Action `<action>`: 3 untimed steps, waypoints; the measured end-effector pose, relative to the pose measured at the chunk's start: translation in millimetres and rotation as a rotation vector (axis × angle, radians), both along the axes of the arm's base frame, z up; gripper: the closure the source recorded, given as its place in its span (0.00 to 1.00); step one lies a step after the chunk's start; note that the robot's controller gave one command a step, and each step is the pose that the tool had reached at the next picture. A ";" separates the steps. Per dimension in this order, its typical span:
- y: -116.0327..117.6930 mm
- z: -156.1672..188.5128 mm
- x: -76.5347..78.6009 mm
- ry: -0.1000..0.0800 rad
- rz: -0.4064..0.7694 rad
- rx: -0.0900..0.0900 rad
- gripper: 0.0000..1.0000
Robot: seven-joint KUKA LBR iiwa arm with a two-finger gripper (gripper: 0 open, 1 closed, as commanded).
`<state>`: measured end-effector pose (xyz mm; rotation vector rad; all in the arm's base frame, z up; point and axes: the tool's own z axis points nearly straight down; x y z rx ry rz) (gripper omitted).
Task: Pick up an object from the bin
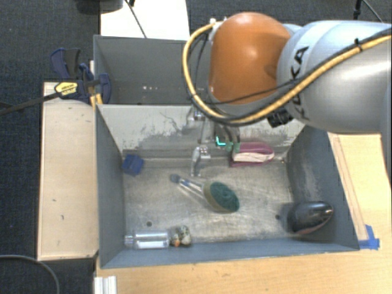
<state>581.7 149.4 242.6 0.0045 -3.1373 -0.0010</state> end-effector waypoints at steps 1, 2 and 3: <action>-12.5 -105.9 -4.2 0.001 0.086 -0.002 0.00; -77.4 -171.6 -21.3 -0.011 0.010 0.005 0.00; -74.9 -167.1 -18.0 -0.020 0.013 0.003 1.00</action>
Offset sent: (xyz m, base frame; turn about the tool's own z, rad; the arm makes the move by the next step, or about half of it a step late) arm -0.0028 -0.0116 -0.1015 -0.0867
